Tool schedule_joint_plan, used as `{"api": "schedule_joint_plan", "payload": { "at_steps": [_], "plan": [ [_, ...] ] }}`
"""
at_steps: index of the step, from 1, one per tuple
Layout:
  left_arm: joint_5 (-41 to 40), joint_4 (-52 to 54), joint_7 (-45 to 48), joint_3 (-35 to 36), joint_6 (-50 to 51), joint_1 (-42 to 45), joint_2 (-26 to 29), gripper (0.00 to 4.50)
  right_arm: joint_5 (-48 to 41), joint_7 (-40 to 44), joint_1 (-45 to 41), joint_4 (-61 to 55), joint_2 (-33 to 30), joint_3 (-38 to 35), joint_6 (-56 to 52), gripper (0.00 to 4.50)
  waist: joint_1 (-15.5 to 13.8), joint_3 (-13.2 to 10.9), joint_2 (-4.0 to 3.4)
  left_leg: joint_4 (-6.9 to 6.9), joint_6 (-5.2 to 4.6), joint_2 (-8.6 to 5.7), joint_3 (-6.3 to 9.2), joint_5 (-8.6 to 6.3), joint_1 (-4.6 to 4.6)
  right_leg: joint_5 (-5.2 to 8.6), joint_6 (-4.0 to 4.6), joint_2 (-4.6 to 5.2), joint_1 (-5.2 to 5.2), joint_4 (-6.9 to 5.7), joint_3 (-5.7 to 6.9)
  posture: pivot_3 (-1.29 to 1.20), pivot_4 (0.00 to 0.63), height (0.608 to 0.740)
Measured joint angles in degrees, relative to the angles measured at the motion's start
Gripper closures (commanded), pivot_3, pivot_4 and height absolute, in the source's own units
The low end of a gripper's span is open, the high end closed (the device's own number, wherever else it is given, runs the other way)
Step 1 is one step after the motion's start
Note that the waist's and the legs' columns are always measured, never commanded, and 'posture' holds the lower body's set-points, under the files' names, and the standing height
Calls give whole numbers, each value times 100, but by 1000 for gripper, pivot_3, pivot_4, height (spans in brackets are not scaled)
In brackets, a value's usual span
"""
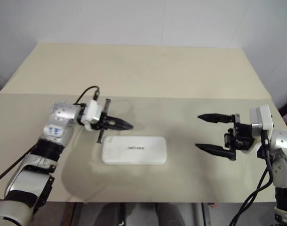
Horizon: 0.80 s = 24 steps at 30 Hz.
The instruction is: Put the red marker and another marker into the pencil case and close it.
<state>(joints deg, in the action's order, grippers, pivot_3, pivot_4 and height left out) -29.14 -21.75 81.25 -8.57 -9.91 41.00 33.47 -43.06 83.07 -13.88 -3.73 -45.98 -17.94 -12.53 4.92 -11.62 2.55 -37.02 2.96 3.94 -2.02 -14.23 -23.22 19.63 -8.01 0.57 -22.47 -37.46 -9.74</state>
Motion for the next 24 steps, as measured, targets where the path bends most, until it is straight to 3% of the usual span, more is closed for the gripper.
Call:
{"api": "schedule_joint_plan", "payload": {
  "at_steps": [1, 4, 16, 24],
  "plan": [
    [-87, 175, 11, 147, 231, -190, 91, 4458, 40, 2, -80, 61, 1, 32, 4, 0, -2, -1, -1, -5, 0, 0, 0, 0, 0, 0, 0, 0, 0, -2, 0, 0, 150, 740],
    [-421, 645, 144, 436, 1015, -551, 472, 3846, 135, 13, -330, 237, 3, 137, 27, 0, -5, -1, 0, -9, 1, -1, -1, 1, 0, -2, 0, 0, 1, -3, 0, 0, 150, 740],
    [-883, 1760, 4, 1740, 2361, -1661, 1282, 56, 339, 279, -728, 838, -29, 202, 211, 0, 6, -3, -3, 2, 4, 1, -3, -2, 3, 2, 6, 5, 0, 4, 4, 0, 150, 740],
    [-803, 1946, -39, 1948, 2421, -1775, 1382, 19, 466, 353, -1176, 1136, -110, 212, 256, 0, -5, -5, -6, -2, 4, 0, -6, -2, 4, 1, 8, 7, 1, 5, 4, 0, 150, 740]
  ]
}}
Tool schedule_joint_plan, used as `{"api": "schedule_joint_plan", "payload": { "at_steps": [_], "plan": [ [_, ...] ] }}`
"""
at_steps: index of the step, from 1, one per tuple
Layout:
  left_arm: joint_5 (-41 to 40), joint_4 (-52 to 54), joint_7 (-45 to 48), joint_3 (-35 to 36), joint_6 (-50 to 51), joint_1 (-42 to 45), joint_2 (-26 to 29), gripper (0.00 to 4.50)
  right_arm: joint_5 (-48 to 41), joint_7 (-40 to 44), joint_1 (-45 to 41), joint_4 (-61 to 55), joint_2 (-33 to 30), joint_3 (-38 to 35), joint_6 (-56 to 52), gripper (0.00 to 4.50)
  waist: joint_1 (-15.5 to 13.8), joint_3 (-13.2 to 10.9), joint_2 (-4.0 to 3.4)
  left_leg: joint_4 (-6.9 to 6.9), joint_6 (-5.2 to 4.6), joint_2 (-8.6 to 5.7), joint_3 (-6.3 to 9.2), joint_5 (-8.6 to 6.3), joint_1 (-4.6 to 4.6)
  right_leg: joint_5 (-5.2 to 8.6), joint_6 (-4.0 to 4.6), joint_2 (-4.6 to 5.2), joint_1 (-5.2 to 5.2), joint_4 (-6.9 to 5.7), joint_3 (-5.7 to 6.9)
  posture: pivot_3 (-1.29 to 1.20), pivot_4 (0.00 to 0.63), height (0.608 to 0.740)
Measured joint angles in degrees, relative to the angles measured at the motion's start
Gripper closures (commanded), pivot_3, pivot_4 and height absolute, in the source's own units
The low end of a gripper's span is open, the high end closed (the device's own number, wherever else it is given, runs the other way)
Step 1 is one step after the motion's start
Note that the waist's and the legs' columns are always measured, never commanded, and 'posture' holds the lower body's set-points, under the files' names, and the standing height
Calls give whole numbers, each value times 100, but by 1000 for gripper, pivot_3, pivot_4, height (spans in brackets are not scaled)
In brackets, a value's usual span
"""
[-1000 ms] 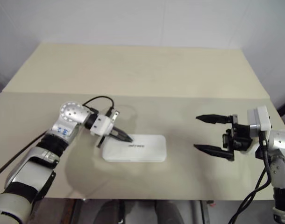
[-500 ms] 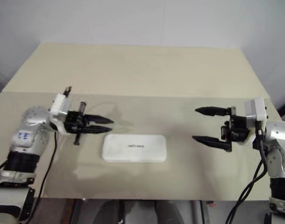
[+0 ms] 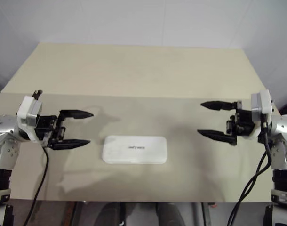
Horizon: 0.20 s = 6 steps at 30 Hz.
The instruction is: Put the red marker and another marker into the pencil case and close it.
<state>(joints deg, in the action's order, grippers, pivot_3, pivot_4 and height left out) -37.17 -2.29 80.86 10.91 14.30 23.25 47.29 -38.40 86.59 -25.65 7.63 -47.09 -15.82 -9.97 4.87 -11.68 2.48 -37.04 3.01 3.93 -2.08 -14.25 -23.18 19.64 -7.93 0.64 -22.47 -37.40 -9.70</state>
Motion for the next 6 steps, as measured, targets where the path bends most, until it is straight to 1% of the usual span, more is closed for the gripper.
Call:
{"api": "schedule_joint_plan", "payload": {
  "at_steps": [4, 6],
  "plan": [
    [168, 4, -95, 42, -70, -168, 83, 19, 17, 20, -7, 60, 0, 26, -6, 0, 3, 0, 0, 7, 5, 2, 0, -5, -1, 6, 7, 0, -5, 1, 0, 0, 150, 740],
    [269, -23, -196, 88, -263, -154, 76, 19, 22, 21, -18, 89, 0, 46, -5, 0, 7, 0, -1, 8, 6, 4, -1, -7, -1, 7, 8, -1, -6, 2, 0, 0, 150, 740]
  ]
}}
